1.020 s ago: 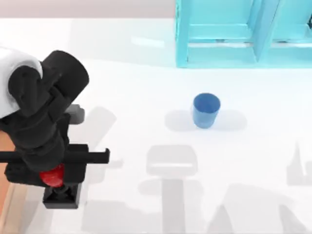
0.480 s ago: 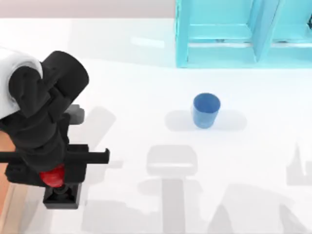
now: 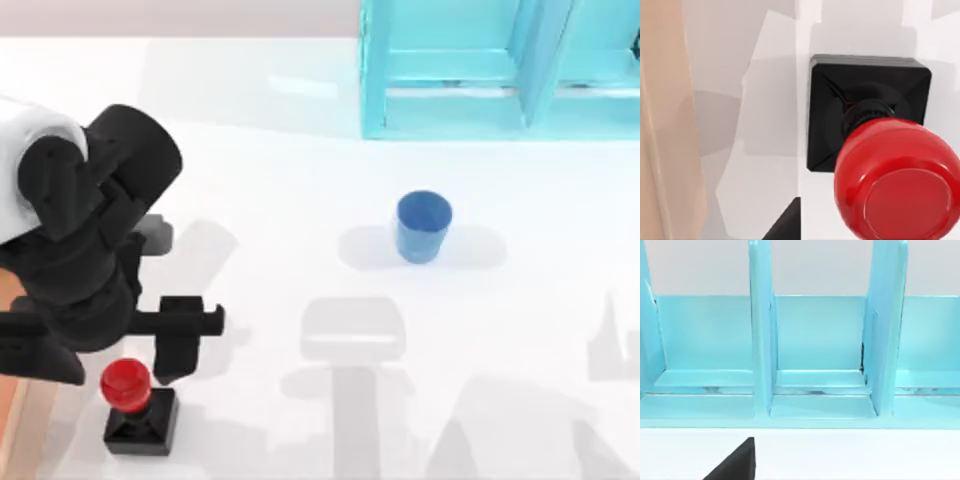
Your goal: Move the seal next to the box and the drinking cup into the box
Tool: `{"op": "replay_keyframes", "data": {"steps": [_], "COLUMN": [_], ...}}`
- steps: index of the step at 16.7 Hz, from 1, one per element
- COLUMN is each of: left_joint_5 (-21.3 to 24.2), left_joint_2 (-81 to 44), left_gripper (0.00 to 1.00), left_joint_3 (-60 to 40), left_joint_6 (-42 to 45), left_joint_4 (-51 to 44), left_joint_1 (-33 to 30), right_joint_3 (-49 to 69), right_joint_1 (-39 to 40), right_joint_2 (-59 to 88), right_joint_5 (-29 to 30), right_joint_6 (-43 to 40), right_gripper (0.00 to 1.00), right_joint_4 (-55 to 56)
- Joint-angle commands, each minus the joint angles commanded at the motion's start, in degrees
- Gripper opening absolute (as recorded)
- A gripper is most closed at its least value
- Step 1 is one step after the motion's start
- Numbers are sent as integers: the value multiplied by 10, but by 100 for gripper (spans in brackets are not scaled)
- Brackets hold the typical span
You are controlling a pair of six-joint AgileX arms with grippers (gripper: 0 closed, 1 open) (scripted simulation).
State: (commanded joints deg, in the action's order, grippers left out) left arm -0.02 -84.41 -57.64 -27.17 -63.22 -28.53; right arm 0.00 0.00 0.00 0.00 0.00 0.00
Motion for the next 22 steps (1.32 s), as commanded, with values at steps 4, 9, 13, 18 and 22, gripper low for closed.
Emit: {"op": "replay_keyframes", "data": {"steps": [4, 9, 13, 18, 22], "left_joint_5": [0, 0, 0, 0, 0], "left_joint_2": [0, 0, -2, 1, 6], "left_gripper": [100, 100, 100, 100, 100], "left_joint_3": [0, 0, -43, -184, -223], "left_joint_6": [0, 0, -2, -4, -4], "left_joint_4": [0, 0, -43, -190, -229], "left_joint_1": [0, 0, -3, -4, -4], "right_joint_3": [0, 0, 0, 0, 0], "right_joint_1": [0, 0, 0, 0, 0], "right_joint_2": [0, 0, 0, 0, 0], "right_joint_5": [0, 0, 0, 0, 0], "right_joint_6": [0, 0, 0, 0, 0], "right_gripper": [100, 100, 100, 100, 100], "right_joint_4": [0, 0, 0, 0, 0]}}
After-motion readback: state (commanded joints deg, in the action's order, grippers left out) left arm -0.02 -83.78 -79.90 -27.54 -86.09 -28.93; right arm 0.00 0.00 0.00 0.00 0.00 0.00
